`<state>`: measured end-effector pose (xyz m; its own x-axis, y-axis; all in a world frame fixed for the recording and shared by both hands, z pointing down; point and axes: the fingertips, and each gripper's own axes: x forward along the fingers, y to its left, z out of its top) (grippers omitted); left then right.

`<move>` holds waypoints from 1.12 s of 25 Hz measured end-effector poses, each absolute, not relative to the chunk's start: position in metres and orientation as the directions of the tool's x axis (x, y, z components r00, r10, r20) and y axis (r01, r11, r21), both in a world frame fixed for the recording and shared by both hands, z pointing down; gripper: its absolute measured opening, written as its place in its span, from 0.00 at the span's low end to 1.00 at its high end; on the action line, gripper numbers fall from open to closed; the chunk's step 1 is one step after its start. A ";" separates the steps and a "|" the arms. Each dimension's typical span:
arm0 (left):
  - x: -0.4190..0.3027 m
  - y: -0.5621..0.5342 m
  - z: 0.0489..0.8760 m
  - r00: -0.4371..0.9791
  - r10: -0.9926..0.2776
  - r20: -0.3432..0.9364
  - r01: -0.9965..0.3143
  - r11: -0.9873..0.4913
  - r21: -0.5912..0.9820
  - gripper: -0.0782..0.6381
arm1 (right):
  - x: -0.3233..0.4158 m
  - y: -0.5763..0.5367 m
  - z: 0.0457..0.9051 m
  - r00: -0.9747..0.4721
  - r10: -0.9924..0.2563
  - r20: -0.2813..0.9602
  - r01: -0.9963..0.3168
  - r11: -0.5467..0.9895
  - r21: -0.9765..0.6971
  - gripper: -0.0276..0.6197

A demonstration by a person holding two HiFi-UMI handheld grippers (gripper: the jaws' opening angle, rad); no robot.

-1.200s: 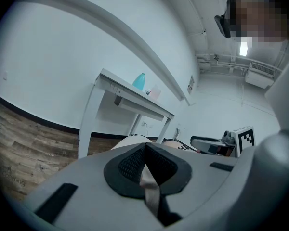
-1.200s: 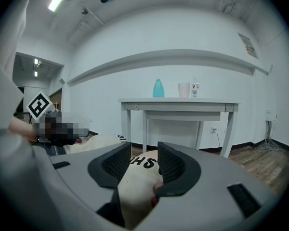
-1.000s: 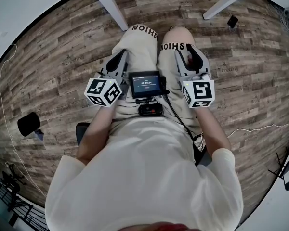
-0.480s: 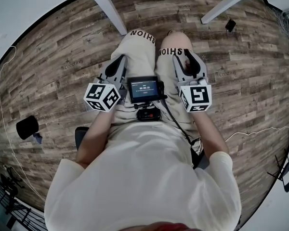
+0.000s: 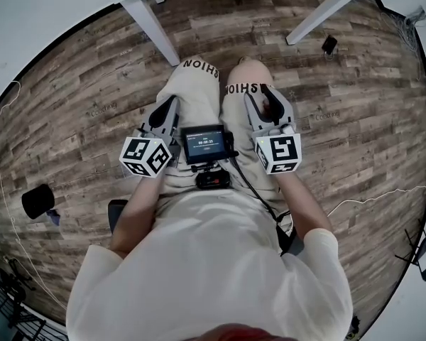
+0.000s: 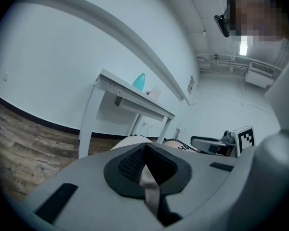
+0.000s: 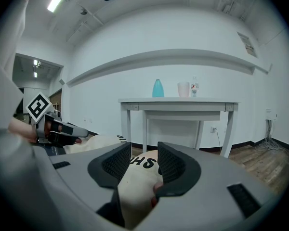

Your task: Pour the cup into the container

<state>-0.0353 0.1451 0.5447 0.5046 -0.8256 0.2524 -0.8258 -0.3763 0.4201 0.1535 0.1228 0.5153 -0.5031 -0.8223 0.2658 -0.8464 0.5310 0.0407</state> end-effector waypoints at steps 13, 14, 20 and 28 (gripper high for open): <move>-0.033 0.146 0.540 0.499 -0.827 0.258 -0.837 -0.382 0.393 0.12 | 0.153 0.123 0.511 -0.502 -0.823 0.265 -0.845 0.532 0.051 0.30; -0.033 0.146 0.540 0.498 -0.827 0.260 -0.838 -0.383 0.389 0.12 | 0.153 0.123 0.510 -0.502 -0.823 0.266 -0.845 0.532 0.052 0.30; -0.032 0.143 0.537 0.500 -0.829 0.252 -0.839 -0.391 0.377 0.12 | 0.154 0.121 0.507 -0.503 -0.825 0.256 -0.843 0.534 0.062 0.30; -0.030 0.147 0.541 0.499 -0.823 0.270 -0.843 -0.388 0.373 0.12 | 0.154 0.124 0.512 -0.503 -0.823 0.264 -0.846 0.532 0.044 0.30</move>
<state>-0.0305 0.1469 0.5413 0.4992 -0.8233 0.2703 -0.8426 -0.3883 0.3732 0.1545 0.1241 0.5120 -0.5032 -0.8227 0.2643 -0.8459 0.5315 0.0439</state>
